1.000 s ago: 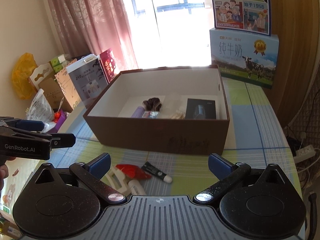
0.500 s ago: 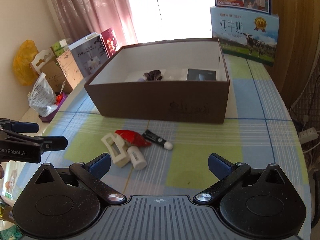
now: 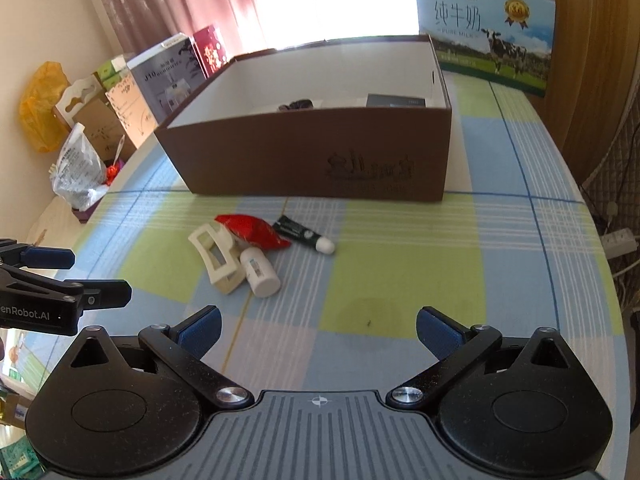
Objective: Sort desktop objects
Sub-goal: 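Move both grippers toward the hair clip and pill bottle on the table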
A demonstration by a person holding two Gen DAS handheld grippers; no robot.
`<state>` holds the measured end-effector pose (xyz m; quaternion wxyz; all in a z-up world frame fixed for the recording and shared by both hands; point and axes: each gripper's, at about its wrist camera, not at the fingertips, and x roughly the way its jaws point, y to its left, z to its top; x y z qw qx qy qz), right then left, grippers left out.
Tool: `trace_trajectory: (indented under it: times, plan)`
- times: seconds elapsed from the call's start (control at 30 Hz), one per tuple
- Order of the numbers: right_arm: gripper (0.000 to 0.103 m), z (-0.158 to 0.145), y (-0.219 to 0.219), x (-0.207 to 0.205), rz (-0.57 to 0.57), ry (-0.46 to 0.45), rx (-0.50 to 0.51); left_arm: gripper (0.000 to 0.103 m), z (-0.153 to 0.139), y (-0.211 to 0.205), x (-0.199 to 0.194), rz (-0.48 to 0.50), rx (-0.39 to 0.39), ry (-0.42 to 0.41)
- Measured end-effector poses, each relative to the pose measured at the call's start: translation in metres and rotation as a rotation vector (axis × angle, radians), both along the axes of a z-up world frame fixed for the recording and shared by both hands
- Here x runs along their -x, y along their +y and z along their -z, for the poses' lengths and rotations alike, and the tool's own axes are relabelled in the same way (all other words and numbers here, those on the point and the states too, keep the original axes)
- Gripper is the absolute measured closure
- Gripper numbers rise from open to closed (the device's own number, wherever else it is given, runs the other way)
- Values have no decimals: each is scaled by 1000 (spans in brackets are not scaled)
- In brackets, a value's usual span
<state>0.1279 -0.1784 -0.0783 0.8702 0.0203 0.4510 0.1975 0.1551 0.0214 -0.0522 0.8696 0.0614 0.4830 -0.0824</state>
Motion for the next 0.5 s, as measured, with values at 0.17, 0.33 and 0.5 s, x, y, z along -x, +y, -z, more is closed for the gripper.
trace_trajectory:
  times: [0.17, 0.33, 0.5]
  plan:
    - [2, 4, 0, -2, -2, 9, 6, 4, 7, -5, -3, 8, 2, 20]
    - [2, 8, -1, -6, 7, 20, 8, 4, 14, -8, -10, 20, 19, 44]
    - [2, 14, -3, -12, 24, 35, 2, 5, 24, -11, -19, 24, 38, 67]
